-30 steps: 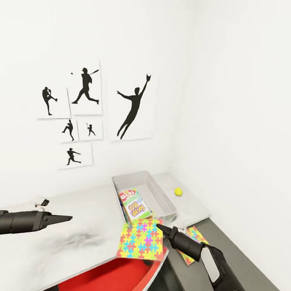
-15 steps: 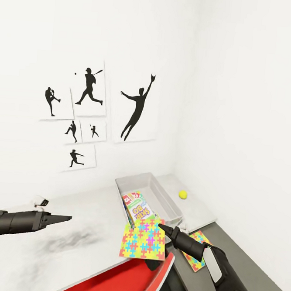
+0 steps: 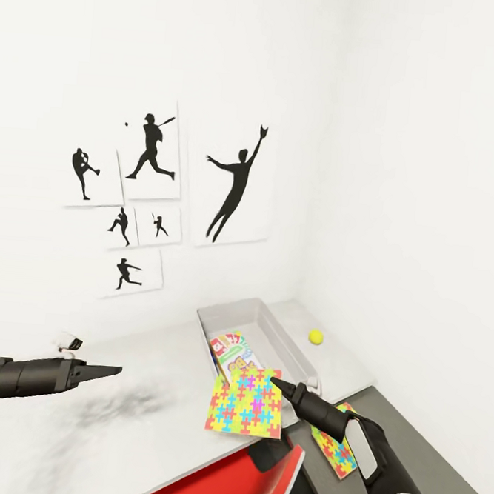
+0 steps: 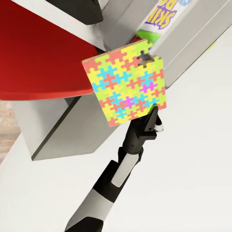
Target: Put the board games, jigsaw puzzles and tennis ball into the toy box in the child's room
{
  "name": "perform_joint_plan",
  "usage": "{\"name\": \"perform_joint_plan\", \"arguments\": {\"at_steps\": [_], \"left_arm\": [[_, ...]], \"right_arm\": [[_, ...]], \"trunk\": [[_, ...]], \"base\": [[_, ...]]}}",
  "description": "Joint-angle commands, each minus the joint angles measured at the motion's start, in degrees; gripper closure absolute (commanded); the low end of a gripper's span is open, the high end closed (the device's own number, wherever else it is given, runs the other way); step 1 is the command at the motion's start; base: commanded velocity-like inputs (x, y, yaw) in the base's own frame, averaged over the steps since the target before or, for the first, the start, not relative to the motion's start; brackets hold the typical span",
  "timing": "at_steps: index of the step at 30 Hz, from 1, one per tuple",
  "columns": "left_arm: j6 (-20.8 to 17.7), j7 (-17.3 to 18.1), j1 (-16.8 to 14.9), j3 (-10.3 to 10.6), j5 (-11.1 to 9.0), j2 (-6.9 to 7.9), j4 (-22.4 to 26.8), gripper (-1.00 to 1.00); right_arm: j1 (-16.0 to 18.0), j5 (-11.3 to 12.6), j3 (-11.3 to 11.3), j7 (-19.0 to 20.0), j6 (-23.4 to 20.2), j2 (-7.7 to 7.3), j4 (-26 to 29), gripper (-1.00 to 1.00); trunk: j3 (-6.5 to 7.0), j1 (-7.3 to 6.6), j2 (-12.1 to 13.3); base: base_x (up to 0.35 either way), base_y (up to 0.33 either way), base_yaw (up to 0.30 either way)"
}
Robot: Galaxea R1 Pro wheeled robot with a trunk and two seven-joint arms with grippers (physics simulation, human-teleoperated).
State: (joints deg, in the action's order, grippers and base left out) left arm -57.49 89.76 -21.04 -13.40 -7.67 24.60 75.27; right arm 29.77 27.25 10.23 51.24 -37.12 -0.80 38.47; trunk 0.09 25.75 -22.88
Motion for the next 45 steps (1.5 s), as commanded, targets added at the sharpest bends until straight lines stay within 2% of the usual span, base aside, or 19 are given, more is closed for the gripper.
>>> {"name": "perform_joint_plan", "arguments": {"at_steps": [1, 20, 27, 45], "left_arm": [[-0.61, 0.24, 0.0, 0.02, 0.03, 0.01, 0.0, -1.0], [-0.61, 0.24, 0.01, 0.04, 0.04, 0.01, -0.01, -1.0], [-0.61, 0.24, 0.02, 0.04, 0.02, -0.03, -0.03, -1.0], [-0.61, 0.24, 0.02, 0.04, 0.1, -0.07, -0.03, -1.0]], "right_arm": [[0.02, 0.17, 0.16, 0.09, -0.34, 0.01, -0.03, 1.0], [0.02, 0.17, 0.51, 0.0, -0.41, 0.01, -0.13, 1.0], [0.02, 0.17, 2.36, -0.02, -0.59, 0.01, -0.12, 1.0], [0.02, 0.17, 2.61, -0.08, -0.81, 0.01, -0.06, 1.0]], "trunk": [[-0.02, 0.03, -0.04], [-0.02, 0.03, -0.04], [-0.02, 0.03, -0.04], [-0.02, 0.03, -0.04]], "base": [[0.136, 0.09, 0.0], [0.08, 0.037, 0.0], [0.009, 0.002, 0.0], [0.0, 0.0, 0.0]]}}
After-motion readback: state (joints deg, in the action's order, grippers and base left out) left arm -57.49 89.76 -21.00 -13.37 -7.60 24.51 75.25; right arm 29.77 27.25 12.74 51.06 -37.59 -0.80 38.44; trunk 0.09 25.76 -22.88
